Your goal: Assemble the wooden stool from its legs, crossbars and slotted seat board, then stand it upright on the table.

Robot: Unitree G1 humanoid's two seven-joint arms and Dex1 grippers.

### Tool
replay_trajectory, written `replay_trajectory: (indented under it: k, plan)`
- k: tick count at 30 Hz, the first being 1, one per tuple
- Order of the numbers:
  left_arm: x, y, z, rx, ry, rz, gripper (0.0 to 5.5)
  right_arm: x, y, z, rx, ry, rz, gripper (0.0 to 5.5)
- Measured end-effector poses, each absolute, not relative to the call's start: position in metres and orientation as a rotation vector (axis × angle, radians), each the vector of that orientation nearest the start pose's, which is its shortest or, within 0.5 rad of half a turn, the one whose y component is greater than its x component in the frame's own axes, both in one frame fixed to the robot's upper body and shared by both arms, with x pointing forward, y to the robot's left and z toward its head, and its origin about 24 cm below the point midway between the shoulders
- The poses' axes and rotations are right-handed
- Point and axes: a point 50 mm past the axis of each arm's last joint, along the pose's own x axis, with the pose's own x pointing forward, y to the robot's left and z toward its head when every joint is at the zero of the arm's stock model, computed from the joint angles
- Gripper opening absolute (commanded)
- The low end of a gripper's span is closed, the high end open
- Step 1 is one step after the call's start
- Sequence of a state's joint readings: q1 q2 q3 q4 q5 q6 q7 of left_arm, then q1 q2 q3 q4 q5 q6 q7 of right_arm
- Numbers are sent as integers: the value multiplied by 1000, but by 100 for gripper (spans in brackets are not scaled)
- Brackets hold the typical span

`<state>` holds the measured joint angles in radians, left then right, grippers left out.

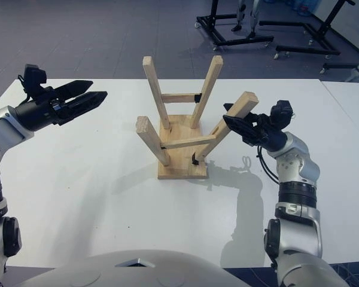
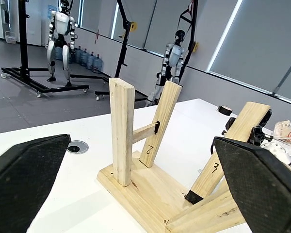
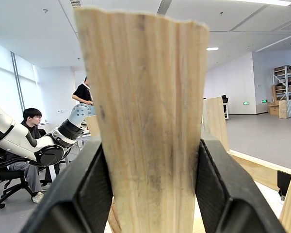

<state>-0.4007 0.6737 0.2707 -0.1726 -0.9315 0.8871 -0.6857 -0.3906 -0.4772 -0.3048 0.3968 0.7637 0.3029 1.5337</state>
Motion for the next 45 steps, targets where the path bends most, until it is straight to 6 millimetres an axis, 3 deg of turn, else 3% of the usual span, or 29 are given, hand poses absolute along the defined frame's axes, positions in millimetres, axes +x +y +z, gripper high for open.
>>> replay_trajectory:
  k: [20, 45]
  plan:
    - [275, 215, 189, -254, 139, -886, 540, 278, -244, 119, 365, -251, 1294, 209]
    - [272, 208, 185, -267, 146, -903, 540, 293, -232, 129, 299, -200, 1405, 209]
